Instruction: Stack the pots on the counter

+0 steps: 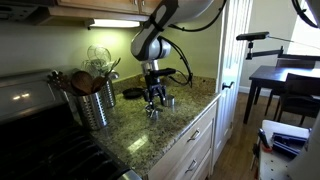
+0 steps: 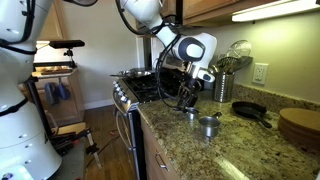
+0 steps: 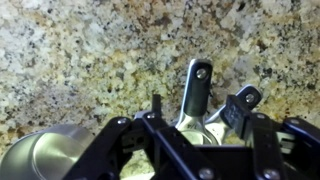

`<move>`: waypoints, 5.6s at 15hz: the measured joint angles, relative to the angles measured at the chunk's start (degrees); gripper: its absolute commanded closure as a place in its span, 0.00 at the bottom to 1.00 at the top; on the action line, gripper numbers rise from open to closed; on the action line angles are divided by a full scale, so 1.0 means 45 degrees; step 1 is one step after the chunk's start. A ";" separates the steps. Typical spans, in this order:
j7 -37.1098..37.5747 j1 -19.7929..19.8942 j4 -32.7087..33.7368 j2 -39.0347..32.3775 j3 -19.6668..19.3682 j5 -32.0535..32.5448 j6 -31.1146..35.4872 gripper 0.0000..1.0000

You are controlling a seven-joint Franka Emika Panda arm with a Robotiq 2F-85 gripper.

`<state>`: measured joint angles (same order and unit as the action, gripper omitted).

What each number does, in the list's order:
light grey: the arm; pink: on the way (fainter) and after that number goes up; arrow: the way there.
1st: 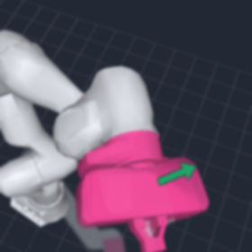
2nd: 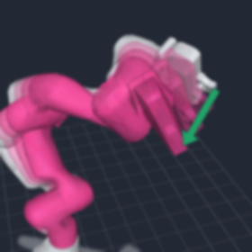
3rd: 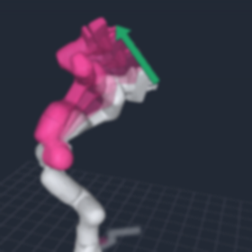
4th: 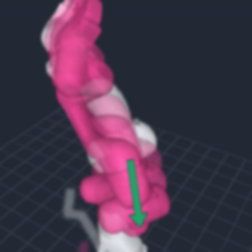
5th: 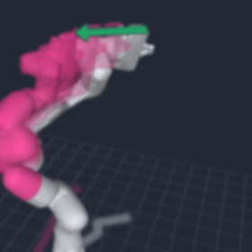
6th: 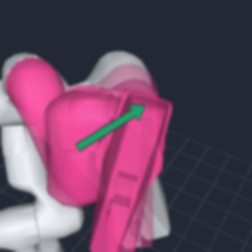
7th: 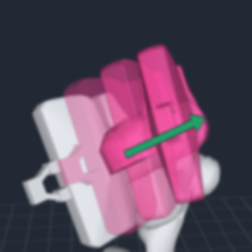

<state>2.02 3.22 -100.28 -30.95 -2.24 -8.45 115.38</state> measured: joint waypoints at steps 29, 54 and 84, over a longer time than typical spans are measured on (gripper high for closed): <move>0.2156 -0.0229 0.0339 -0.0175 0.0052 -0.0602 0.0842 0.00; 0.2272 -0.0220 0.0415 -0.0818 -0.0178 -0.0455 0.1776 0.00; 0.2272 -0.0217 0.1321 -0.1649 -0.0289 -0.0453 0.1834 0.46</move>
<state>12.24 2.25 -94.33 -38.37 -3.54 -10.49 123.64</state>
